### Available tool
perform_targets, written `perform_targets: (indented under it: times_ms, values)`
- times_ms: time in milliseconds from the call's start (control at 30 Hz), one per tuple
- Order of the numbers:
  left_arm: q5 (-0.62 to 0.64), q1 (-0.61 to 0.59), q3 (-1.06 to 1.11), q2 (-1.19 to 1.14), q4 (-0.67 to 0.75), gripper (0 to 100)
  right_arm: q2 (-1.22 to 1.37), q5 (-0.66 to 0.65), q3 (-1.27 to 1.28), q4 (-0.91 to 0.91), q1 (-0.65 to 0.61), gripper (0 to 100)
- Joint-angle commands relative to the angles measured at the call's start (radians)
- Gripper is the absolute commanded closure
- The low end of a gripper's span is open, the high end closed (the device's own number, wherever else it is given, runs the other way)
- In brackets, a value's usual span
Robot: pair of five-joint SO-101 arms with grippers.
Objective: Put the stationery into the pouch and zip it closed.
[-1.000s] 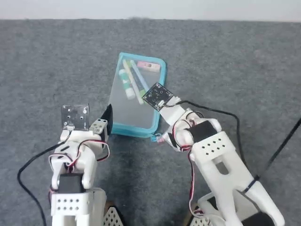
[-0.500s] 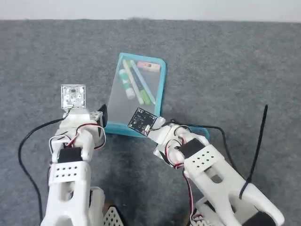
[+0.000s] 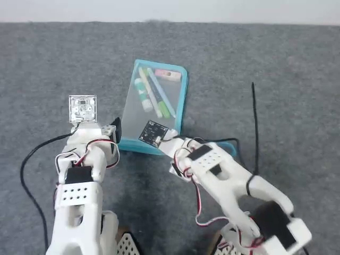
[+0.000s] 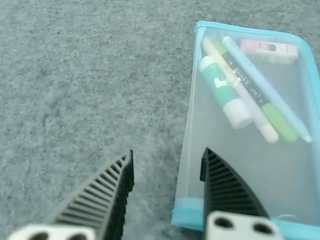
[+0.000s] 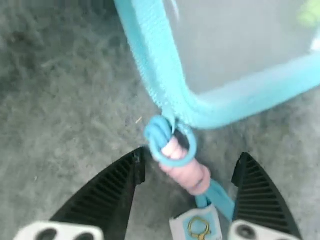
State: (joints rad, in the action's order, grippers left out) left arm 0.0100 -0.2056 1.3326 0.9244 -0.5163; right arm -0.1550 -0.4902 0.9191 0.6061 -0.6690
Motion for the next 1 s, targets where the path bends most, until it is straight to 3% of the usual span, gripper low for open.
perform_targets:
  times_ms: [0, 67, 200, 233, 300, 533, 667, 767, 967]
  values:
    - [0.012, 0.003, -0.067, 0.000, 0.028, 79, 0.033, -0.021, -0.061, -0.021, 0.021, 73.6]
    - [0.012, 0.003, -0.067, 0.000, 0.028, 79, 0.035, -0.021, -0.061, -0.016, 0.031, 76.7]
    - [0.011, 0.003, -0.067, -0.002, 0.028, 79, -0.008, -0.014, -0.061, -0.013, 0.059, 98.7]
    - [0.011, 0.003, -0.067, -0.002, 0.028, 79, -0.025, -0.014, -0.061, -0.012, 0.065, 99.8]
    - [0.011, 0.003, -0.067, -0.006, 0.029, 79, -0.064, -0.018, -0.054, -0.007, 0.067, 96.7]
    - [0.011, 0.005, -0.067, -0.006, 0.032, 79, -0.302, -0.003, -0.103, 0.134, 0.114, 99.2]
    - [0.008, 0.005, -0.067, -0.002, 0.032, 79, -0.432, 0.140, -0.253, 0.285, 0.177, 99.2]
    - [-0.031, 0.005, -0.076, 0.000, 0.029, 78, -0.456, 0.157, -0.376, 0.392, 0.189, 99.2]
    - [-0.034, -0.002, -0.147, 0.002, -0.051, 69, -0.458, 0.160, -0.407, 0.452, 0.188, 99.2]
